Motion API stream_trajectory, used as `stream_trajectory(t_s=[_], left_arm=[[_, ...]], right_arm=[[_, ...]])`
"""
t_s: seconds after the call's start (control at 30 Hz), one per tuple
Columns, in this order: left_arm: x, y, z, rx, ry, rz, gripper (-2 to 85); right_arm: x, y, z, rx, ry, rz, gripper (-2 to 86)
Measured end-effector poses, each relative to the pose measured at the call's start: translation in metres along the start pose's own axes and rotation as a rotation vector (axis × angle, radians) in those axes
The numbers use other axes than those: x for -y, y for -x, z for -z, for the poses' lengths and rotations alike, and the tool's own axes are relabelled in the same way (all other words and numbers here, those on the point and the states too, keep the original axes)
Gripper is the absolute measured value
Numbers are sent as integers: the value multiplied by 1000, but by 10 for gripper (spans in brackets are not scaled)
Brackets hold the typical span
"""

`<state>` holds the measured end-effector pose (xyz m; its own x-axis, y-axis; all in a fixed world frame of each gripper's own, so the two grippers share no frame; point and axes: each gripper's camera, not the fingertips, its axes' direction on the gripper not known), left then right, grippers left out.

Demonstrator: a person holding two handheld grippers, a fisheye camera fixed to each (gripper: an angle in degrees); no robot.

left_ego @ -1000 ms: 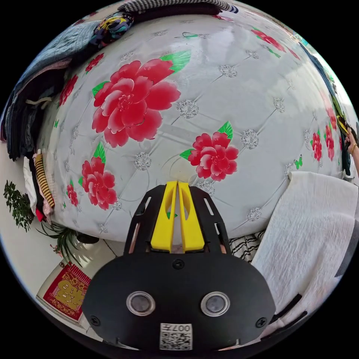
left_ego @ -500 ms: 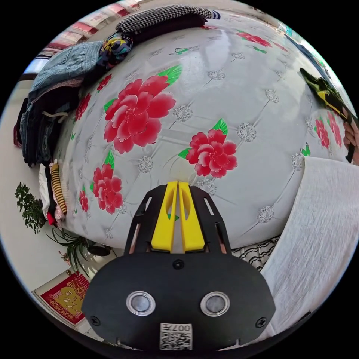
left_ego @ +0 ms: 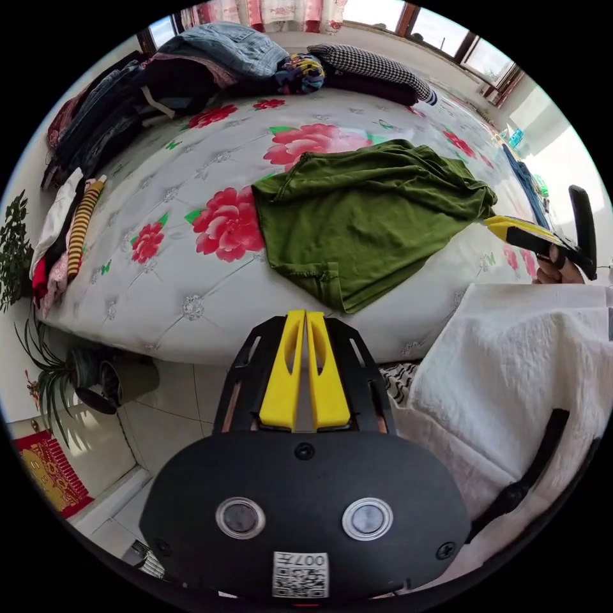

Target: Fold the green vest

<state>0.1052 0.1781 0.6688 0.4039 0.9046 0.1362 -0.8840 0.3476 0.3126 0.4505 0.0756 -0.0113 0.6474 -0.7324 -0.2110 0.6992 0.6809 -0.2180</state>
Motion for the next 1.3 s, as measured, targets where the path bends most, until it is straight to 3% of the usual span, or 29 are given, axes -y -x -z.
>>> stream_trajectory(t_s=[0.13, 0.27, 0.53, 0.67, 0.77, 0.83, 0.97, 1.1, 1.2, 1.3], left_arm=[[2, -1, 15, 24, -63, -59, 37], [31, -21, 9, -37, -60, -157, 63], [60, -82, 15, 145, -18, -464, -5], [79, -60, 39, 24, -2, -354, -8], [92, -24, 87, -80, -115, -226, -8], [93, 11, 139, -162, -248, -165, -9], [85, 55, 199, -167, -347, -159, -8], [91, 87, 201, -204, -310, -61, -9], [104, 79, 197, -254, -307, -44, -9], [122, 65, 199, -309, -294, -57, -9]], right_arm=[[-24, -55, 36, -134, -71, -227, 27], [-23, -81, 48, -257, -73, -301, 28], [10, -113, 34, -350, -12, -289, 32], [19, -115, 25, -372, 41, -193, 18], [31, -118, 42, -295, 86, -185, 5], [32, -104, 90, -180, -38, -125, 2], [10, -84, 184, 31, -284, -94, -1], [-14, -88, 218, -16, -346, -212, -1], [-18, -109, 210, -20, -386, -383, 0], [8, -121, 211, 19, -431, -404, 1]])
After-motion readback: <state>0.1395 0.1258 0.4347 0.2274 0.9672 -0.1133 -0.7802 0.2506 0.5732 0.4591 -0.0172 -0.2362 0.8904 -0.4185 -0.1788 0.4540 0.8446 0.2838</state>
